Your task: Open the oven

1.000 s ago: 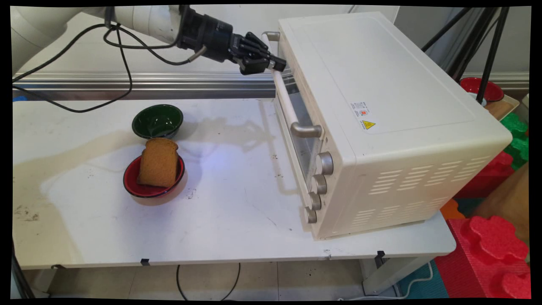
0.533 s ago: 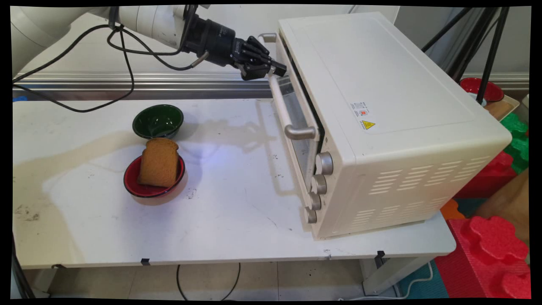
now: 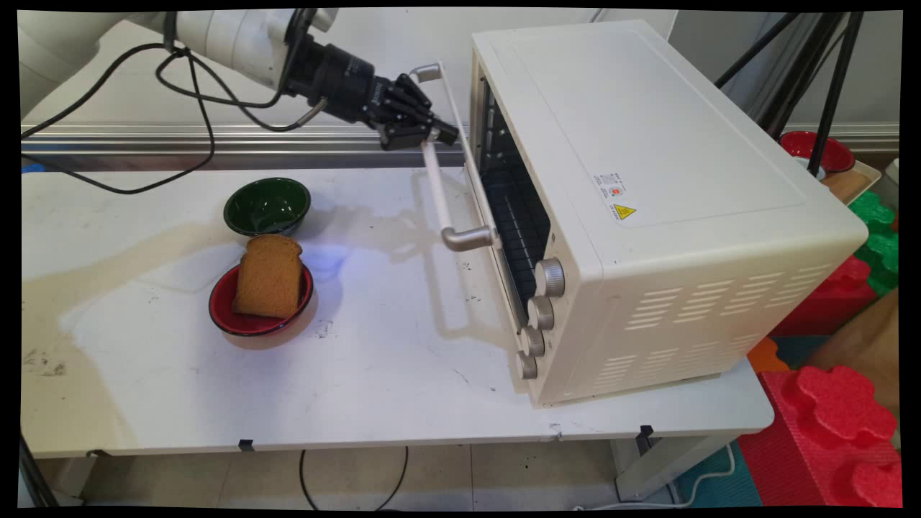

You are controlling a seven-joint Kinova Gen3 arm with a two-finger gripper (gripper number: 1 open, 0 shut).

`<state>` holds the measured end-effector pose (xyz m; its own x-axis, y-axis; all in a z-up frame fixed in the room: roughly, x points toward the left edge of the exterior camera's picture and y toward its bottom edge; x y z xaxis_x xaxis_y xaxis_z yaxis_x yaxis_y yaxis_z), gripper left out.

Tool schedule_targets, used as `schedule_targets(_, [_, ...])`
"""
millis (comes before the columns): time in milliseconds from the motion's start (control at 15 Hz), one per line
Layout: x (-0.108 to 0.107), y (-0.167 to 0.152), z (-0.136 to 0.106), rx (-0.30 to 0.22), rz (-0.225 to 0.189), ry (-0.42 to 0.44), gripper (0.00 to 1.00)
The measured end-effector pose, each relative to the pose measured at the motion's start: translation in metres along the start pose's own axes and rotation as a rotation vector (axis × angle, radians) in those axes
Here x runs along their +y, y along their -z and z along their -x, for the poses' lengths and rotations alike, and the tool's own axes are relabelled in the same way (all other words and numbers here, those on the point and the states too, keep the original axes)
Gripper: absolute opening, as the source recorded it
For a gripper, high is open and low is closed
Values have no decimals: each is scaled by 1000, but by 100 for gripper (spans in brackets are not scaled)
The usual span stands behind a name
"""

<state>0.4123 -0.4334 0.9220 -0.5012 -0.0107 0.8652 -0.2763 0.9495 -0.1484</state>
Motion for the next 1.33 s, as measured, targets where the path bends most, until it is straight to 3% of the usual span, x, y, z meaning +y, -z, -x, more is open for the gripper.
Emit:
schedule_targets(400, [10, 22, 26, -58, 28, -21, 0])
schedule_targets(867, [33, 35, 80, -154, 75, -32, 0])
schedule_targets(1333, [56, 46, 131, -227, 86, -25, 0])
